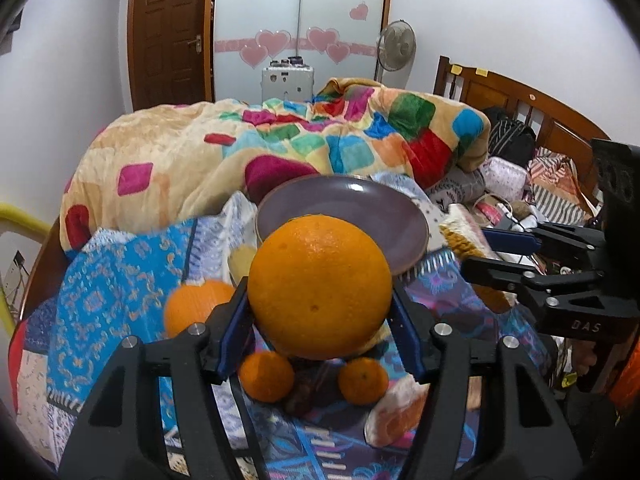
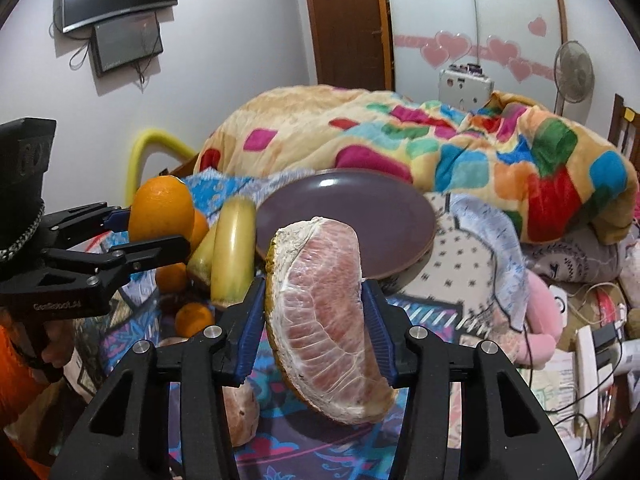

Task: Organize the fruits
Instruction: 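Carry the pomelo wedge onto the purple plate with the right tool while the left tool places the orange there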

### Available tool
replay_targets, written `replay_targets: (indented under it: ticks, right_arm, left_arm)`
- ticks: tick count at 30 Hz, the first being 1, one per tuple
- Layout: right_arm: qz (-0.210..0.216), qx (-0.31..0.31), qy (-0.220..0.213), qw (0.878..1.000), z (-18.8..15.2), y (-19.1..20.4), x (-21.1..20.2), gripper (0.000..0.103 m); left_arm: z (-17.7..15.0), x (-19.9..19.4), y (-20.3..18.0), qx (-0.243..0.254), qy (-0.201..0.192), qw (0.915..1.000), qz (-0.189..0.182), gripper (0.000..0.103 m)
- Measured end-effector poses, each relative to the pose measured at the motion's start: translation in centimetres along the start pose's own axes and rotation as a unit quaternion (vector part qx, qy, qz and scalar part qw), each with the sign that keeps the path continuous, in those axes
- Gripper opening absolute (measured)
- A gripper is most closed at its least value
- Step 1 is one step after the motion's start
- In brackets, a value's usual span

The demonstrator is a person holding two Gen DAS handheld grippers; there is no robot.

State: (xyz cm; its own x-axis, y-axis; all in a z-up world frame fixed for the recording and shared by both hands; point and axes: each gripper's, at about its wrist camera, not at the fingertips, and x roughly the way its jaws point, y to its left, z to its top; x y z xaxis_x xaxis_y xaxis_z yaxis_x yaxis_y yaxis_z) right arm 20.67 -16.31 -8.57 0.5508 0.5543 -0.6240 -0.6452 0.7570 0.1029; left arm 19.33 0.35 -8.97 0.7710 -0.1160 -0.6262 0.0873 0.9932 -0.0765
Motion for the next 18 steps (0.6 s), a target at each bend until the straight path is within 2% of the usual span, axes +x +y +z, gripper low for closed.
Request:
replay_targets:
  ticks: [9,18]
  right_arm:
    - [-0.021,0.013,-0.045,0.999,2.3,-1.4,-1.1,0.044]
    - [-0.055,0.019,-0.063,0.996,4.7,-2.8,0.2,0.044]
  left_arm:
    - [3.2,0.5,-0.3,0.015,-0.024,0.9995,0.014,0.063]
    - [5.9,2.7,0.1,0.019,-0.018,0.9992,0.03,0.063]
